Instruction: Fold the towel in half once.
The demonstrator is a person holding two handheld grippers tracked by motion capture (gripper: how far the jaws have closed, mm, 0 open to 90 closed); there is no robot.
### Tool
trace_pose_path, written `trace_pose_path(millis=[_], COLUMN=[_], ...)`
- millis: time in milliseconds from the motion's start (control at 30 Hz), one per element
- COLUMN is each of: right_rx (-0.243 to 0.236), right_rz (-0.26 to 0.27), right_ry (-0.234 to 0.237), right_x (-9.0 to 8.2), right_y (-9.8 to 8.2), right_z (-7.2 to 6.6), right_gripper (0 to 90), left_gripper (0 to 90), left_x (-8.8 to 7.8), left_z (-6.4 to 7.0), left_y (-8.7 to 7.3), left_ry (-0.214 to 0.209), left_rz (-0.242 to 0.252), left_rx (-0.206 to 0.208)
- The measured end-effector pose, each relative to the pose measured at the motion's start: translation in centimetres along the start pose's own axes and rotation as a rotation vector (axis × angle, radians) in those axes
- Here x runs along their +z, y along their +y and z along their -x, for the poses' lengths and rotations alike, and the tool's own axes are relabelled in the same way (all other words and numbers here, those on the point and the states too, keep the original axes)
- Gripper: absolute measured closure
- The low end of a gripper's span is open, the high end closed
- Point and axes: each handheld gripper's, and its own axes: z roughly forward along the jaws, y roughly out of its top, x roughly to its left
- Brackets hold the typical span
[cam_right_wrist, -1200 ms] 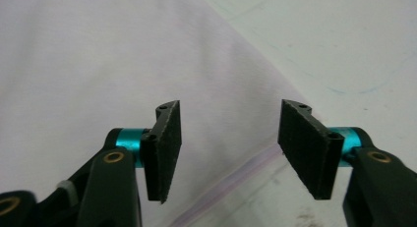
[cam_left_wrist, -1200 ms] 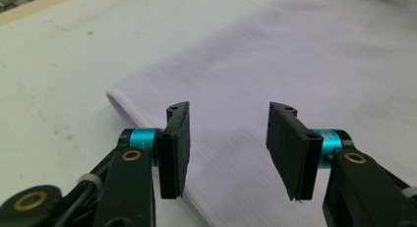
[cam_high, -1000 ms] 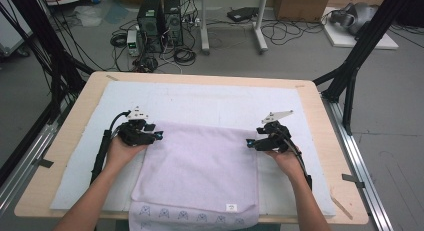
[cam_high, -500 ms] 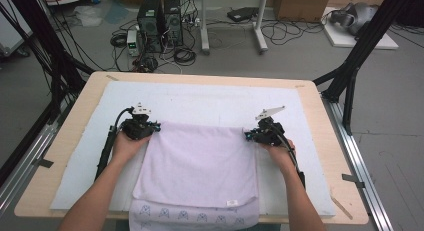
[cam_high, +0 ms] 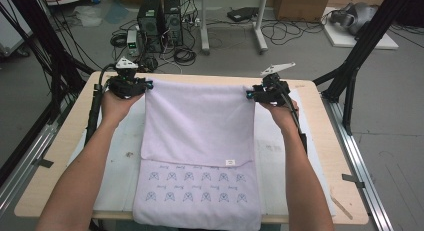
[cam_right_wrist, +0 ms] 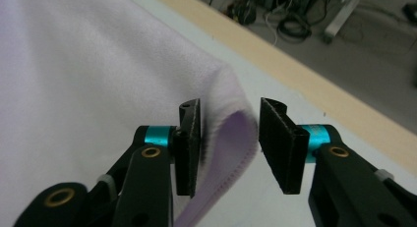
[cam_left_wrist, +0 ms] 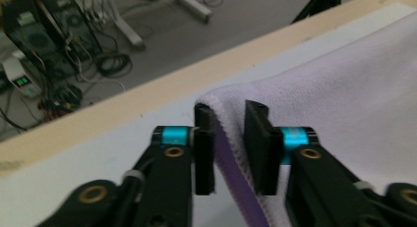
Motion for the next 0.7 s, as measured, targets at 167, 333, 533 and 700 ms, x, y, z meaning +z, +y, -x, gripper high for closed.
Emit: trace_pose_path(millis=[167, 333, 533, 700], right_rx=[0.022, -0.002, -0.025, -0.024], right_rz=[-0.044, -0.044, -0.046, -0.017], right_ry=[0.051, 0.087, 0.147, 0.191], right_x=[0.3, -0.7, -1.9, -3.1], right_y=[-2.1, -4.3, -6.8, -8.8], right_z=[-0.7, -2.2, -4.6, -6.5], right_gripper=[51.6, 50.6, 50.2, 49.7], left_gripper=[56.5, 49.9, 48.0, 47.8], left_x=[0.0, -0.9, -2.4, -3.5], left_z=[0.1, 0.6, 2.7, 4.8], left_y=[-3.3, -6.3, -9.2, -11.1], left_ry=[-0.019, -0.049, -0.107, -0.152], left_rz=[-0.029, -0.042, -0.04, -0.06], left_rx=[-0.01, -0.021, -0.002, 0.041])
